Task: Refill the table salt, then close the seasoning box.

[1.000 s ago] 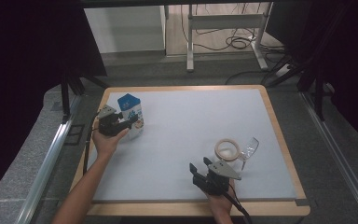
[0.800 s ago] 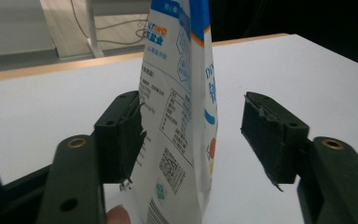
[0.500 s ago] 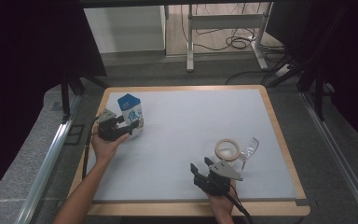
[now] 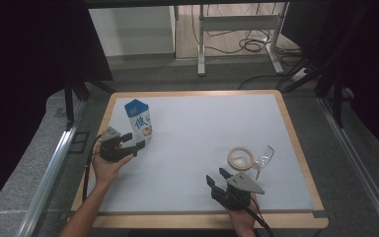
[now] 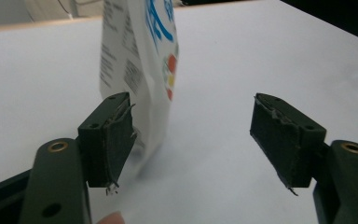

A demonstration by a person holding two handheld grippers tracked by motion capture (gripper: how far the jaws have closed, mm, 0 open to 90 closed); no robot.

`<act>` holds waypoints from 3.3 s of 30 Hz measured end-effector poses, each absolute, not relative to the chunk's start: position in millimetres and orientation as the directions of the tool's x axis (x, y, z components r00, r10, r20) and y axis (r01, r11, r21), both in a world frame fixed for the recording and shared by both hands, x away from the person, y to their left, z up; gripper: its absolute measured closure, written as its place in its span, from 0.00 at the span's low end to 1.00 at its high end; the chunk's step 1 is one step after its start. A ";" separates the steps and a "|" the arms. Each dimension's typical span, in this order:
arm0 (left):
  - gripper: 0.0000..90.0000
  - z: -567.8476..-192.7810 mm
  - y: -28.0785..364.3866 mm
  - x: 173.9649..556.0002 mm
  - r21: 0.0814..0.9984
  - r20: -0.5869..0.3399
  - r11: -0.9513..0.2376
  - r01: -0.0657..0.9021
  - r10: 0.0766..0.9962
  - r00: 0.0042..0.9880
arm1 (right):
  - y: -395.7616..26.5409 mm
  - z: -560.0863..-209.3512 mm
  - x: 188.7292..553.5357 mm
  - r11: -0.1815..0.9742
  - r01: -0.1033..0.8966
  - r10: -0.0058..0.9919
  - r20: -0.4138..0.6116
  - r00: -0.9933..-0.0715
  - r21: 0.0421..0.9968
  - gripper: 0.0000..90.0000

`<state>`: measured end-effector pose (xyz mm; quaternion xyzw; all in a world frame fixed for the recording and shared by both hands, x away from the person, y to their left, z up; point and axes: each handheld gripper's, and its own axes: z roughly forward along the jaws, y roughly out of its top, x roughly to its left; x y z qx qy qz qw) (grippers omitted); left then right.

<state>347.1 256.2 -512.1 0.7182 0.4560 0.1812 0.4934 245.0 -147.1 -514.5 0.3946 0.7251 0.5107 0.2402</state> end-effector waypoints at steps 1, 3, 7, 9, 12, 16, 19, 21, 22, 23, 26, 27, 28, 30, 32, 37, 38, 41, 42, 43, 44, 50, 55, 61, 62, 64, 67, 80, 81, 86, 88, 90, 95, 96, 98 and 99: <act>0.33 -513.9 256.2 344.1 0.873 -0.196 -0.093 0.479 0.832 0.519 | -148.7 -514.0 244.6 0.173 0.323 0.814 0.050 -0.578 0.930 0.58; 0.33 -516.6 255.7 339.4 0.869 -0.201 -0.092 0.486 0.832 0.518 | -153.3 -512.3 242.1 0.186 0.314 0.806 0.038 -0.590 0.931 0.67; 0.33 -520.8 254.8 330.6 0.867 -0.202 -0.095 0.489 0.831 0.519 | -165.5 -508.6 238.2 0.192 0.304 0.792 0.035 -0.609 0.933 0.85; 0.33 -523.3 253.9 325.8 0.869 -0.188 -0.105 0.484 0.834 0.519 | -174.0 -506.4 236.9 0.188 0.300 0.786 0.040 -0.616 0.935 0.95; 0.33 -528.8 252.4 320.1 0.866 -0.187 -0.111 0.488 0.833 0.521 | -188.1 -502.4 233.3 0.180 0.288 0.782 0.041 -0.622 0.940 1.00; 0.33 -533.6 249.6 317.3 0.859 -0.180 -0.132 0.494 0.826 0.534 | -204.6 -497.7 225.1 0.199 0.268 0.783 0.012 -0.622 0.943 1.00; 0.33 -535.2 247.5 317.0 0.857 -0.181 -0.140 0.497 0.820 0.543 | -217.8 -495.8 219.9 0.195 0.261 0.786 0.009 -0.619 0.945 1.00; 0.33 -535.3 246.0 316.5 0.858 -0.181 -0.140 0.494 0.818 0.546 | -227.1 -495.8 217.4 0.187 0.267 0.790 0.017 -0.613 0.945 1.00; 0.33 -535.4 245.0 316.1 0.860 -0.181 -0.139 0.491 0.817 0.548 | -232.1 -495.8 216.6 0.179 0.269 0.792 0.023 -0.610 0.946 1.00; 0.33 -535.5 244.2 315.8 0.861 -0.181 -0.138 0.490 0.816 0.549 | -236.9 -496.1 215.9 0.168 0.271 0.795 0.032 -0.606 0.948 1.00; 0.33 -536.7 241.8 315.0 0.862 -0.180 -0.140 0.488 0.813 0.553 | -249.3 -496.0 214.1 0.142 0.280 0.813 0.049 -0.580 0.950 1.00; 0.33 -537.5 240.9 315.3 0.861 -0.174 -0.149 0.486 0.812 0.557 | -253.0 -495.6 213.8 0.135 0.279 0.819 0.052 -0.572 0.951 1.00; 0.33 -538.1 239.8 315.4 0.860 -0.166 -0.158 0.486 0.814 0.557 | -256.6 -495.1 213.8 0.130 0.277 0.825 0.051 -0.564 0.952 1.00; 0.33 -539.3 237.2 315.4 0.856 -0.159 -0.167 0.490 0.816 0.556 | -263.4 -493.6 214.1 0.113 0.281 0.840 0.060 -0.539 0.953 1.00; 0.33 -540.0 235.7 315.3 0.853 -0.156 -0.174 0.493 0.815 0.558 | -270.2 -492.2 215.8 0.088 0.283 0.854 0.074 -0.516 0.955 1.00; 0.34 -538.9 232.5 314.1 0.851 -0.142 -0.192 0.489 0.813 0.565 | -287.4 -483.7 223.1 0.040 0.273 0.888 0.091 -0.451 0.961 1.00; 0.34 -538.5 231.6 313.5 0.850 -0.136 -0.198 0.489 0.813 0.566 | -288.4 -482.4 224.3 0.041 0.268 0.891 0.086 -0.446 0.963 1.00; 0.34 -537.9 229.3 311.9 0.848 -0.131 -0.209 0.487 0.808 0.574 | -290.9 -477.8 229.7 0.033 0.253 0.897 0.082 -0.434 0.967 1.00; 0.34 -537.7 228.3 311.5 0.846 -0.133 -0.211 0.490 0.806 0.577 | -291.0 -476.9 231.0 0.035 0.250 0.897 0.080 -0.435 0.968 1.00; 0.34 -537.7 227.6 311.3 0.844 -0.133 -0.214 0.491 0.804 0.580 | -290.4 -475.7 232.6 0.032 0.249 0.898 0.081 -0.432 0.968 1.00; 0.33 -537.5 226.5 310.6 0.844 -0.133 -0.217 0.491 0.801 0.583 | -290.2 -474.9 234.0 0.030 0.246 0.898 0.081 -0.432 0.969 1.00; 0.33 -533.3 225.4 305.4 0.856 -0.120 -0.214 0.471 0.803 0.584 | -283.8 -467.7 243.7 0.012 0.232 0.898 0.092 -0.430 0.973 1.00; 0.33 -531.2 225.5 302.2 0.859 -0.116 -0.214 0.465 0.803 0.585 | -278.7 -466.3 251.6 0.003 0.234 0.897 0.101 -0.431 0.972 1.00; 0.33 -533.6 225.7 301.4 0.856 -0.118 -0.216 0.470 0.803 0.584 | -271.3 -466.1 256.4 0.003 0.237 0.893 0.104 -0.437 0.971 1.00; 0.33 -534.6 225.6 301.4 0.854 -0.119 -0.218 0.473 0.802 0.585 | -269.8 -465.5 257.3 0.001 0.234 0.892 0.105 -0.441 0.972 1.00; 0.33 -536.0 225.1 301.4 0.852 -0.120 -0.220 0.475 0.802 0.585 | -266.5 -463.8 258.8 0.006 0.233 0.889 0.101 -0.447 0.972 1.00; 0.33 -536.3 224.3 301.5 0.852 -0.123 -0.218 0.476 0.801 0.586 | -256.8 -462.0 263.2 0.021 0.232 0.881 0.092 -0.465 0.973 1.00; 0.34 -535.9 227.2 299.9 0.852 -0.121 -0.216 0.476 0.805 0.581 | -222.3 -468.3 287.2 0.079 0.292 0.845 0.092 -0.527 0.953 1.00; 0.34 -536.0 227.4 299.7 0.852 -0.121 -0.215 0.477 0.805 0.581 | -221.6 -467.6 287.1 0.085 0.293 0.845 0.086 -0.527 0.952 1.00; 0.34 -535.7 228.3 299.6 0.853 -0.124 -0.212 0.477 0.805 0.580 | -223.8 -467.6 286.6 0.082 0.287 0.842 0.088 -0.532 0.954 1.00; 0.34 -535.8 227.9 299.4 0.853 -0.122 -0.214 0.476 0.805 0.581 | -226.6 -466.4 285.7 0.076 0.283 0.841 0.091 -0.534 0.956 1.00; 0.34 -535.9 227.6 299.3 0.852 -0.121 -0.216 0.476 0.805 0.581 | -231.2 -464.2 284.3 0.070 0.277 0.845 0.091 -0.528 0.958 1.00; 0.34 -535.8 227.6 298.1 0.855 -0.125 -0.211 0.474 0.803 0.582 | -249.3 -460.8 282.1 0.066 0.273 0.858 0.085 -0.506 0.960 1.00; 0.34 -535.9 227.8 298.0 0.854 -0.125 -0.212 0.475 0.803 0.582 | -253.8 -461.0 281.9 0.070 0.276 0.862 0.081 -0.501 0.958 1.00; 0.34 -536.3 228.1 298.0 0.853 -0.128 -0.211 0.478 0.803 0.582 | -264.0 -462.5 282.8 0.059 0.277 0.870 0.087 -0.485 0.959 0.95; 0.34 -536.4 228.2 298.0 0.852 -0.128 -0.212 0.478 0.803 0.582 | -269.5 -463.6 283.4 0.056 0.274 0.873 0.086 -0.479 0.960 0.91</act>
